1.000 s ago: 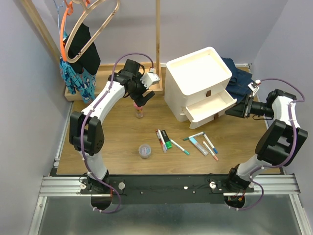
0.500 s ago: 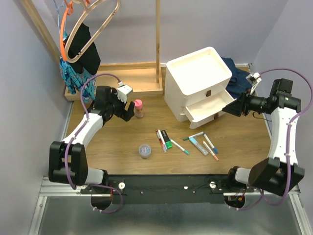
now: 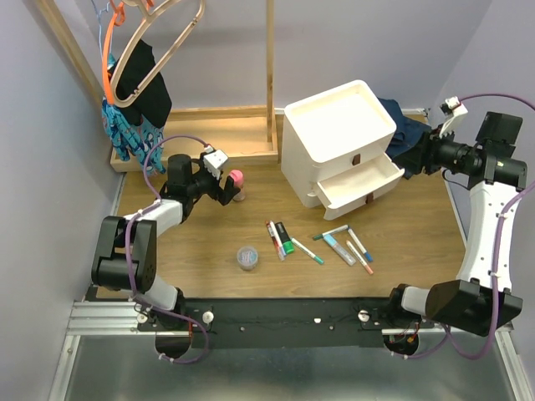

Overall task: Sort the stationery into containers
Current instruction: Pick up the stationery from the center of the board.

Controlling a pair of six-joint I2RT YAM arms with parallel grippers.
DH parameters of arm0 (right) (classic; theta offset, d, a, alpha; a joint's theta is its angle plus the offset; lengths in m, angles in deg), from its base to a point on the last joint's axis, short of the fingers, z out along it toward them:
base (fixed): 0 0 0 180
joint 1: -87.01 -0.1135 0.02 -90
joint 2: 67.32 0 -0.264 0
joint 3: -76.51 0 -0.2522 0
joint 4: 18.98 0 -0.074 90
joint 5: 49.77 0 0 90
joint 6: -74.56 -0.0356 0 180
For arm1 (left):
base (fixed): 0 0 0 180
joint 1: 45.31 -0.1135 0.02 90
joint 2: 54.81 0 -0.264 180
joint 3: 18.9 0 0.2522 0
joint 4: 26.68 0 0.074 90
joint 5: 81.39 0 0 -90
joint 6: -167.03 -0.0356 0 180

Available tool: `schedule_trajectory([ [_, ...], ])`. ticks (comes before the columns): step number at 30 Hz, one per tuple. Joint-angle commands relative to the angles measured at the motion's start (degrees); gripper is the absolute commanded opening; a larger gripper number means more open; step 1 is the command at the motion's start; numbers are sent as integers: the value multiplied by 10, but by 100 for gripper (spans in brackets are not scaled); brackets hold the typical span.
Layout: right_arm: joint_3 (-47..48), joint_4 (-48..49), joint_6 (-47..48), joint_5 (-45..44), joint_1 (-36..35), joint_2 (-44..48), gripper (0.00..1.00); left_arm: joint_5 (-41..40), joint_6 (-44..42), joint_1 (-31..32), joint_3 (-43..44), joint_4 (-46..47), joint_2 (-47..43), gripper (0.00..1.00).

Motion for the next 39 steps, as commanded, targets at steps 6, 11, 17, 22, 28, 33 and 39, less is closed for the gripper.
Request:
schedule_trajectory([
  [6, 17, 16, -56, -66, -5, 13, 50, 98, -60, -4, 74, 0, 77, 91],
  [11, 10, 24, -62, -76, -5, 13, 50, 136, -103, -4, 102, -64, 100, 85],
  [17, 5, 40, -70, -83, -5, 11, 50, 169, -153, -4, 147, -148, 127, 65],
  [22, 2, 56, -77, -85, -5, 12, 50, 190, -183, -4, 228, -282, 137, 30],
  [28, -19, 76, -97, -84, -5, 27, 50, 229, -271, -3, 331, -551, 113, 2],
  [33, 1, 63, -104, -123, -4, 33, 50, 236, -445, 10, 391, -782, 70, 0],
  [39, 3, 37, -103, -230, -2, 36, 46, 225, -580, 93, 510, -1011, 37, 0],
])
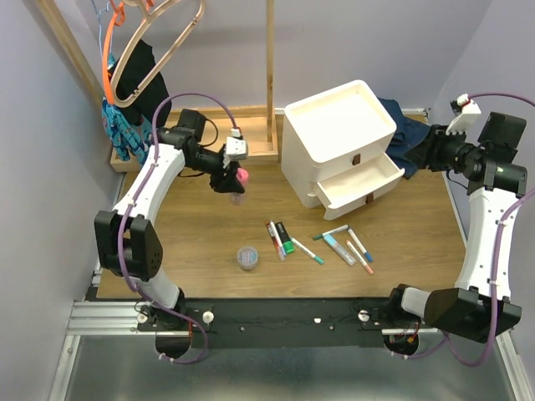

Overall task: Sort the stationery into containers
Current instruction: Pick up the stationery from the center of the board, then place the stationery in the drawer.

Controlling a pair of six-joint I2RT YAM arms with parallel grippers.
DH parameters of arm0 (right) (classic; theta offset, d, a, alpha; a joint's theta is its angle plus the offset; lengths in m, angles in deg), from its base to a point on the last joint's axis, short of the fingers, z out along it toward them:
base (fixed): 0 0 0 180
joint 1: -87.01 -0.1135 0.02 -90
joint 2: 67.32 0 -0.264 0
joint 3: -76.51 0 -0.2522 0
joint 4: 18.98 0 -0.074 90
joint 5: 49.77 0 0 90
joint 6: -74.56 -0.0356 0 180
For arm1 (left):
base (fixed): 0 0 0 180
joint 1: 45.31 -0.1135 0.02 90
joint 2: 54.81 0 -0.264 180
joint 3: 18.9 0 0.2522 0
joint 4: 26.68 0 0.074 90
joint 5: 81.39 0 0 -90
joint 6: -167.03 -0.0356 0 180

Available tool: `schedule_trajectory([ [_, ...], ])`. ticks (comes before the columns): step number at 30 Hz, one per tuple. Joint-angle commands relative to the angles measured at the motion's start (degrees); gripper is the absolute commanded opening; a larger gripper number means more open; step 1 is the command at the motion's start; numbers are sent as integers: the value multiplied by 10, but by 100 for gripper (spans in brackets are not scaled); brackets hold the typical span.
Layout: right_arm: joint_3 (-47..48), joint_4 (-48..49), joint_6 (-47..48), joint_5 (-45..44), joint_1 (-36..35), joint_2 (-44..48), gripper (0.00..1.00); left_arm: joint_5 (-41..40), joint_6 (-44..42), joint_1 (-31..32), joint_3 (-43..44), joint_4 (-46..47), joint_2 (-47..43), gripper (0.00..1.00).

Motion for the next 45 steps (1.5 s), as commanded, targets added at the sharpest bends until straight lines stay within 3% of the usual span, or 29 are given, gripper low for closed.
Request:
schedule_trajectory([
  [1, 1, -13, -6, -100, -1, 11, 45, 13, -137, 80, 86, -236, -48, 0],
  [3, -9, -1, -21, -106, -1, 2, 44, -11, -106, 132, 109, -237, -53, 0],
  [7, -31, 18, -62, -128, -1, -8, 39, -49, 3, 212, 235, -236, -20, 0],
  [12, -119, 104, -66, -104, -1, 37, 37, -147, 87, 319, 405, -245, 82, 0],
  [16, -137, 101, -93, -106, -1, 48, 37, -214, 116, 390, 571, -282, 183, 0],
  [23, -159, 107, -125, -91, -1, 80, 36, -260, 160, 421, 570, -218, 239, 0],
  [27, -194, 107, -119, 81, -1, 97, 34, -243, 211, 422, 534, -128, 223, 0],
  [31, -244, 115, -146, 132, -1, 122, 32, -243, 220, 434, 584, -116, 256, 0],
  [45, -273, 48, -120, 141, -2, 165, 31, -326, 229, 456, 634, -68, 343, 0],
])
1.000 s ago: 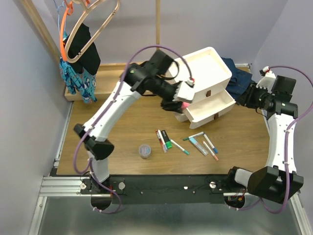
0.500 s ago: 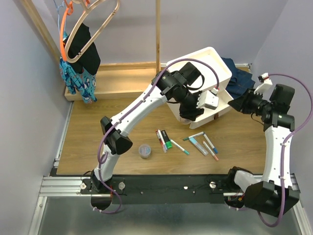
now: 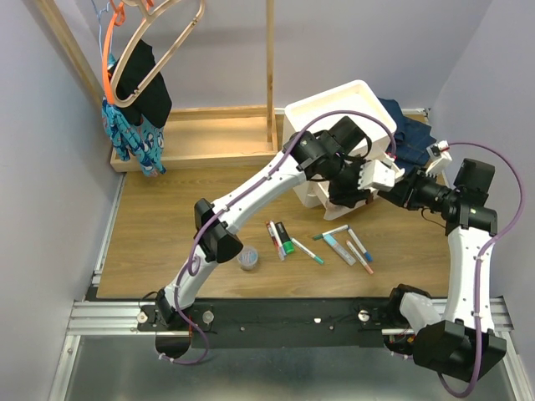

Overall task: Sort the stationery into containers
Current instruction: Place the stationery in the drawer.

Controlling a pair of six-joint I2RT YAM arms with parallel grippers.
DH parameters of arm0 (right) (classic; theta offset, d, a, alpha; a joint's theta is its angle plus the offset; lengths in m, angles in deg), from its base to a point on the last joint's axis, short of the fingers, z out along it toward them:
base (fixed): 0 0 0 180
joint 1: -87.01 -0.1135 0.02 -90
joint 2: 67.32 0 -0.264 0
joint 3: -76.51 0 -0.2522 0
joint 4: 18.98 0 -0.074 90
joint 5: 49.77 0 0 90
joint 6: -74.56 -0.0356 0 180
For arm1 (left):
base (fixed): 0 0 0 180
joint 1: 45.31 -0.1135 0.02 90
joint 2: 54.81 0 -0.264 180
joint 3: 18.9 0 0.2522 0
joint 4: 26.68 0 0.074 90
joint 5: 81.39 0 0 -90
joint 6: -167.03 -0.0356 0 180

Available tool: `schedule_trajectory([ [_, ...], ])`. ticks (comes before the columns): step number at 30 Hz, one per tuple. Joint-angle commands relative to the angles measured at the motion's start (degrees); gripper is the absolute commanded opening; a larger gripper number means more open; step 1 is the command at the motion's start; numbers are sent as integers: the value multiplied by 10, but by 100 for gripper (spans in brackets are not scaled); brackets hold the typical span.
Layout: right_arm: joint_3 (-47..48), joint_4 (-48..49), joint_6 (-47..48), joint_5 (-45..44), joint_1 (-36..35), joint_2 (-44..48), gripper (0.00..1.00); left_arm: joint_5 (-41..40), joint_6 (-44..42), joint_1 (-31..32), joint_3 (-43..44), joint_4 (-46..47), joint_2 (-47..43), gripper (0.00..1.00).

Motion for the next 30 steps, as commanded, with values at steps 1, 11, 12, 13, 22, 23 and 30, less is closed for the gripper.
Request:
schedule_trajectory([
  [1, -1, -31, 8, 23, -2, 27, 31, -51, 11, 2, 31, 36, 20, 0],
  [11, -8, -64, 22, 20, -3, 42, 30, -79, 18, 3, 28, 51, 21, 0],
  [12, -9, -62, 21, 20, -3, 42, 30, -83, 18, 3, 27, 52, 25, 0],
  [13, -9, -61, 19, 19, -3, 40, 30, -89, 18, 3, 26, 53, 27, 0],
  [22, -15, -41, 2, 14, -3, 38, 30, -110, 17, 3, 28, 77, 71, 0],
  [23, -15, -43, 2, 13, -4, 38, 30, -109, 19, 3, 30, 78, 73, 0],
  [30, -18, -46, -1, 3, -3, 39, 29, -112, 35, 0, 33, 96, 104, 3],
])
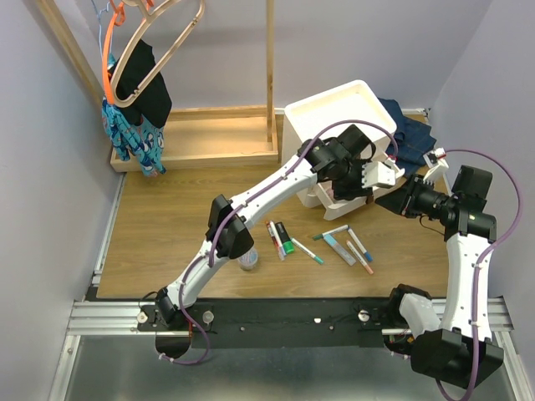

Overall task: Sort the stationery into containers
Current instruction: Place the stationery in the drawer, then pick up the stationery from the center of the board.

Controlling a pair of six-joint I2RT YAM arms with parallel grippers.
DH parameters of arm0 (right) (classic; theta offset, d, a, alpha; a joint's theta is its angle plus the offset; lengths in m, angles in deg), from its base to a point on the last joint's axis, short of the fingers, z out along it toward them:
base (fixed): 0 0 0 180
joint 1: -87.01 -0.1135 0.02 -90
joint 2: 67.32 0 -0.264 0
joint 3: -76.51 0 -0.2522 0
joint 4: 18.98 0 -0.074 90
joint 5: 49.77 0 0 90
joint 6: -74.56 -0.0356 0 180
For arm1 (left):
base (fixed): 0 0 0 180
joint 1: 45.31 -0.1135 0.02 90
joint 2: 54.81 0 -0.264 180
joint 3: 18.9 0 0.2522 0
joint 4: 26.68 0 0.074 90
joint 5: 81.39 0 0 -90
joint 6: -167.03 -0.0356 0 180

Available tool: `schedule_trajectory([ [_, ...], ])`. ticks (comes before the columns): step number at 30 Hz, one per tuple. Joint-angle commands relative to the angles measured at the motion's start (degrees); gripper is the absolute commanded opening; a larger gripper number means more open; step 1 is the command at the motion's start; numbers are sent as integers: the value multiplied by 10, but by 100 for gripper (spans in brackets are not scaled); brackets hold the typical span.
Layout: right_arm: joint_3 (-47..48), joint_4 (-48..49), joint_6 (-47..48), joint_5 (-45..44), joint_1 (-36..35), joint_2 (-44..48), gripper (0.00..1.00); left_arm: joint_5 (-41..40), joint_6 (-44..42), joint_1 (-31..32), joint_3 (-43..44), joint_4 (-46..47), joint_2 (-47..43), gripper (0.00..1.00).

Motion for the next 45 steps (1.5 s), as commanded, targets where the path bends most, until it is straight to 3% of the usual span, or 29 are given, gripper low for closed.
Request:
schedule_trajectory([
  [1, -2, -2, -8, -8, -4, 4, 30, -9, 28, 2, 20, 34, 16, 9],
  [2, -1, -3, -9, -12, -4, 4, 30, -10, 35, 2, 30, 41, 21, 29],
  [5, 1, -10, -8, -16, -3, 4, 30, -21, 36, 8, 33, 88, 20, 55],
  [12, -2, 15, -28, -19, -3, 0, 31, -25, 34, 12, -5, 184, -44, 72],
  [16, -2, 27, -37, -19, -3, -1, 31, -31, 13, 12, -61, 227, -65, 75],
  [23, -8, 23, -21, -21, -3, 2, 30, -43, 45, 12, -72, 244, -120, 77],
  [26, -7, 40, -30, -31, -3, 3, 30, -48, 58, 12, -89, 246, -170, 86],
  [31, 2, 63, -42, -45, -3, 4, 30, -55, 50, 12, -166, 235, -300, 86],
  [38, -13, 74, -33, -58, -3, 7, 31, -51, -4, 8, -509, 111, -515, 88],
  [41, -18, 74, -26, -62, -4, 6, 33, -33, -51, 4, -644, 59, -588, 95],
  [45, -18, 68, -6, -62, -3, -3, 36, -37, -65, 0, -748, 41, -643, 99],
])
